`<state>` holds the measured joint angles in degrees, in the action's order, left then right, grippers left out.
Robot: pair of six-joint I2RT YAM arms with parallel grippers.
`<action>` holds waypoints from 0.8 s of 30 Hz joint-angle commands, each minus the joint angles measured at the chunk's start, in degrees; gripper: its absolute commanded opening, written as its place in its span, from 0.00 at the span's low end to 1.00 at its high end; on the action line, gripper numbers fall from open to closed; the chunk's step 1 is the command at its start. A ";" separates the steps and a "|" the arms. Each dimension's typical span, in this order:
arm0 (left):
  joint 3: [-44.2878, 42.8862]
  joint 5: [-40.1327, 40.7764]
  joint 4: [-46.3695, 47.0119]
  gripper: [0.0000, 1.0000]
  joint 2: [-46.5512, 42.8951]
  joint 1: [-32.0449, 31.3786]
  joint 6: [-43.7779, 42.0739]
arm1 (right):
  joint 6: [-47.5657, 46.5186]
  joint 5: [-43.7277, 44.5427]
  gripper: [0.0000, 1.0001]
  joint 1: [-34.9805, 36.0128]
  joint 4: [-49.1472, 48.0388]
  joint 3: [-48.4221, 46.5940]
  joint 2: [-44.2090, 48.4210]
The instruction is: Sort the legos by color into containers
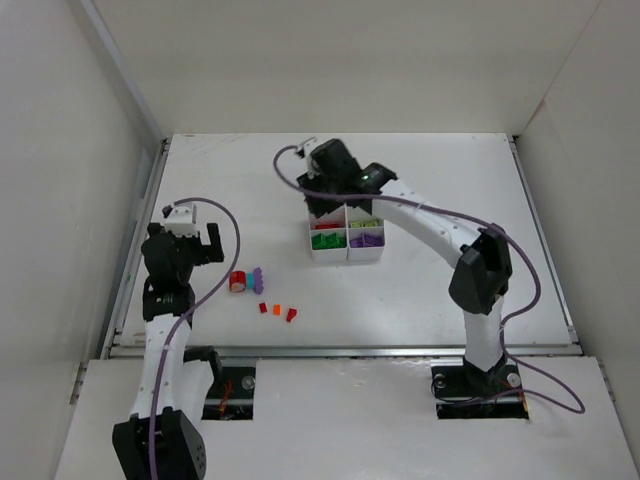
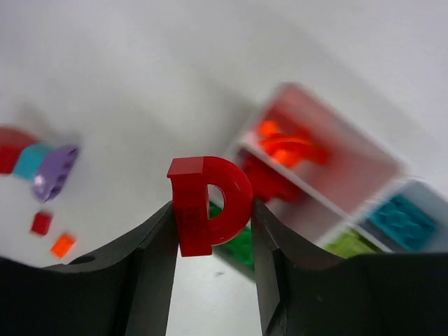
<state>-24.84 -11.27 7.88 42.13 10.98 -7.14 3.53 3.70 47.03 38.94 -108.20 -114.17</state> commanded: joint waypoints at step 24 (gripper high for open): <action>-48.61 -1.22 -22.13 1.00 36.96 -12.64 -42.97 | 3.85 3.77 0.00 -16.70 -9.58 11.43 12.92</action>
<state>-68.53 -17.82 -14.28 77.89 1.74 -47.42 6.50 6.44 31.73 34.63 -97.65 -104.40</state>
